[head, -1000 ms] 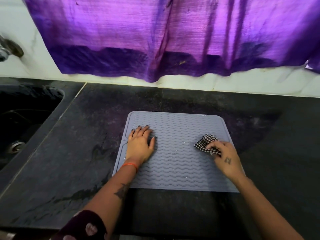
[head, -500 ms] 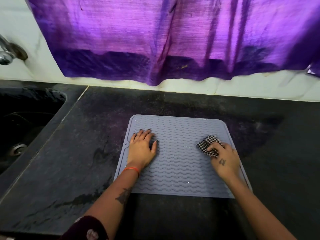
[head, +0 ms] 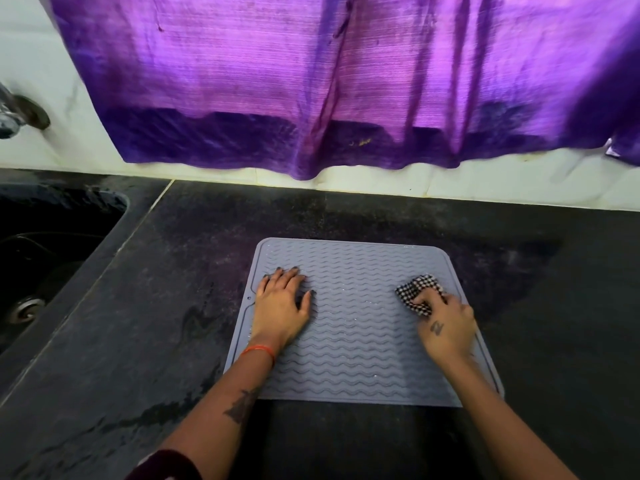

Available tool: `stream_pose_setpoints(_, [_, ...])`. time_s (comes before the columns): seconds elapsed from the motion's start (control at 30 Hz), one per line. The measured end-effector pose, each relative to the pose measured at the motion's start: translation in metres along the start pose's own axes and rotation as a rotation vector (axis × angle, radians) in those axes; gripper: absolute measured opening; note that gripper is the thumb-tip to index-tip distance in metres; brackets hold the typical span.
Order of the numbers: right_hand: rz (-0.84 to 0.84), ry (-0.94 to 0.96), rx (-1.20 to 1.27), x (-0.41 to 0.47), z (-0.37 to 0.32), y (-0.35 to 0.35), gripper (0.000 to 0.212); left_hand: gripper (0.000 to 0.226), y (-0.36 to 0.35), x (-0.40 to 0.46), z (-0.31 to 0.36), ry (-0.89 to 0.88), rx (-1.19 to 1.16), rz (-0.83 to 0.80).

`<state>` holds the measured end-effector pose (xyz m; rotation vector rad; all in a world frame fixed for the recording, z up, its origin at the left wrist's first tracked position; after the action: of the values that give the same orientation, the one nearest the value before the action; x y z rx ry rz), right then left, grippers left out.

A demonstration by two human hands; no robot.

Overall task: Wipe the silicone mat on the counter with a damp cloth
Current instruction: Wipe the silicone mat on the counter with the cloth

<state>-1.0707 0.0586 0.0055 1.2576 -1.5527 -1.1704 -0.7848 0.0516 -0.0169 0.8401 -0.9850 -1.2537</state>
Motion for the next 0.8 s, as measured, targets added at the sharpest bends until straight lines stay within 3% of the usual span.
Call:
stream_pose_setpoints(0.1, [-0.071, 0.223, 0.237, 0.001, -0.018, -0.003, 0.030, 0.057, 0.000, 0.000, 0.000, -0.003, -0.008, 0.007])
stream_pose_setpoints(0.17, [-0.037, 0.270, 0.380, 0.007, -0.018, 0.006, 0.028, 0.057, 0.001, 0.000, 0.000, -0.008, -0.011, 0.012])
stream_pose_setpoints(0.3, [0.114, 0.046, 0.317, 0.017, 0.009, 0.025, 0.026, 0.057, 0.001, -0.001, -0.001, -0.008, -0.019, 0.010])
stream_pose_setpoints(0.37, [0.093, -0.077, 0.198, 0.015, 0.018, 0.023, 0.026, 0.059, 0.000, -0.001, -0.001, -0.009, -0.020, 0.016])
stream_pose_setpoints(0.5, [0.028, -0.017, 0.007, 0.001, 0.001, 0.009, 0.031, 0.057, -0.001, 0.000, -0.001, -0.003, -0.014, 0.009])
stream_pose_setpoints(0.57, [-0.013, 0.079, 0.062, -0.001, -0.010, 0.002, 0.033, 0.061, 0.000, 0.000, -0.001, -0.003, -0.017, 0.015])
stream_pose_setpoints(0.67, [-0.042, 0.239, 0.359, 0.007, -0.019, 0.003, 0.025, 0.071, 0.000, 0.000, -0.001, -0.010, -0.019, 0.033])
stream_pose_setpoints(0.73, [0.006, 0.205, 0.489, 0.018, -0.009, 0.014, 0.021, 0.072, 0.001, 0.000, -0.001, -0.013, -0.023, 0.034])
stream_pose_setpoints(0.8, [0.124, 0.068, 0.424, 0.026, 0.010, 0.025, 0.025, 0.072, 0.001, -0.001, -0.001, -0.010, -0.023, 0.034])
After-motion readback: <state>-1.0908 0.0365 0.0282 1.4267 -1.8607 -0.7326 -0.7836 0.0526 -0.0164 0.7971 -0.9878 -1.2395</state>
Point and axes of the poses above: each hand's wrist, its own x-axis towards the middle knuckle, its own y-axis out of the back of the hand, z = x × y, the point moved 7 cm from there along x, towards the middle knuckle, and after that the axes turned 4 degrees about -z, right-handed, at the moved point
